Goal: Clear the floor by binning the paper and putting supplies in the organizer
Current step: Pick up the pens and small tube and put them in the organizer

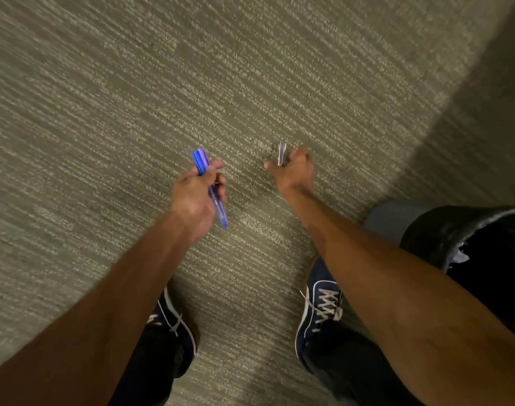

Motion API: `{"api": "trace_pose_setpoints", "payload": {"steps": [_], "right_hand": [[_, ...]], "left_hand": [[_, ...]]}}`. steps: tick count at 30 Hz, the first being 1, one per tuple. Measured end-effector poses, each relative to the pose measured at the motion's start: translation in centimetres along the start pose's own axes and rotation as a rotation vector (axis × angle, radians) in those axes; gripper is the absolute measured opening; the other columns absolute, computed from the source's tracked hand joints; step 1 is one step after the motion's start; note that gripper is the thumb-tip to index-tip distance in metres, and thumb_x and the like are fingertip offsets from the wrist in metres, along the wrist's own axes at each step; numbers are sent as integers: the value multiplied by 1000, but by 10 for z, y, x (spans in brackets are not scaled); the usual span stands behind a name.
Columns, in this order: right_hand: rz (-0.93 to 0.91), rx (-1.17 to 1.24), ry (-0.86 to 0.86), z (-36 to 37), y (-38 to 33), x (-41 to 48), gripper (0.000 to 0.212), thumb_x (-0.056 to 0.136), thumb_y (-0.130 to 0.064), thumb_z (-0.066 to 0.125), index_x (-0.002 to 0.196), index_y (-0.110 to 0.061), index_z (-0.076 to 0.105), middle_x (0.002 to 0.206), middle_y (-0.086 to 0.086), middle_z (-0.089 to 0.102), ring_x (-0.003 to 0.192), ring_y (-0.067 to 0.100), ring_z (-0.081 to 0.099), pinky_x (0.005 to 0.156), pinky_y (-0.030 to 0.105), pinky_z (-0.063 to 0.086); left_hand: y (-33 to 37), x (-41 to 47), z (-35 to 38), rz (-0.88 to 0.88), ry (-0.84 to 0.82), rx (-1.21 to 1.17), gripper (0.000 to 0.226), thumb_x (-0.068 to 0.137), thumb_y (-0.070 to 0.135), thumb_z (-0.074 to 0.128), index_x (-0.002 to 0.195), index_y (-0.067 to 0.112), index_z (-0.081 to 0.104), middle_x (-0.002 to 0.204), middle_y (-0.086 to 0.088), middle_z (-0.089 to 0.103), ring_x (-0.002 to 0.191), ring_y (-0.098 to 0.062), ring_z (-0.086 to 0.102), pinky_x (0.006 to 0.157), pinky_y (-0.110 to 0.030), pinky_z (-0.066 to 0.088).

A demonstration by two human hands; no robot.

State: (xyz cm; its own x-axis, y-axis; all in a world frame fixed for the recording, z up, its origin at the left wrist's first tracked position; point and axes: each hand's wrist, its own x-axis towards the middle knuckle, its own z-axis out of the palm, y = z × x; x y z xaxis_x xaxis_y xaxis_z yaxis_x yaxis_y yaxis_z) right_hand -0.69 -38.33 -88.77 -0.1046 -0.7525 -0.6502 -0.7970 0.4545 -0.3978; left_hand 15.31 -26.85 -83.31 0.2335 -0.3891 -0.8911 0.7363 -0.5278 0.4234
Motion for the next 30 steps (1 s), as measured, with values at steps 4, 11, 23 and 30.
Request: {"api": "trace_pose_setpoints", "payload": {"steps": [4,11,23,30], "right_hand": [[-40,-15,31,1,2,4,38,85,-13,77,115,-11,53,113,9,62,93,25,66,65,27,61],[-68,243,-146,-54,-27,-51,36,83,-2,76,111,-6,54,91,2,65,73,17,66,58,29,60],[-186,761,-460,-284,-108,-233,25,90,2,68,110,-14,69,106,7,66,83,13,54,67,22,45],[-274,935,-442,-421,-145,-320,27,85,7,71,105,-7,62,95,8,60,85,13,56,74,19,47]], "left_hand": [[2,-8,6,-14,-86,9,21,103,3,46,109,9,65,82,-4,68,73,-17,70,70,-32,58],[38,-62,22,48,-93,71,17,101,5,53,115,7,63,117,-15,73,104,-29,74,82,-40,61],[135,-256,93,165,-113,144,15,101,11,55,109,13,67,83,-6,75,71,-18,73,65,-30,59],[181,-385,157,129,-182,104,25,103,-2,41,111,9,62,90,-7,63,70,-15,59,63,-30,52]]}}
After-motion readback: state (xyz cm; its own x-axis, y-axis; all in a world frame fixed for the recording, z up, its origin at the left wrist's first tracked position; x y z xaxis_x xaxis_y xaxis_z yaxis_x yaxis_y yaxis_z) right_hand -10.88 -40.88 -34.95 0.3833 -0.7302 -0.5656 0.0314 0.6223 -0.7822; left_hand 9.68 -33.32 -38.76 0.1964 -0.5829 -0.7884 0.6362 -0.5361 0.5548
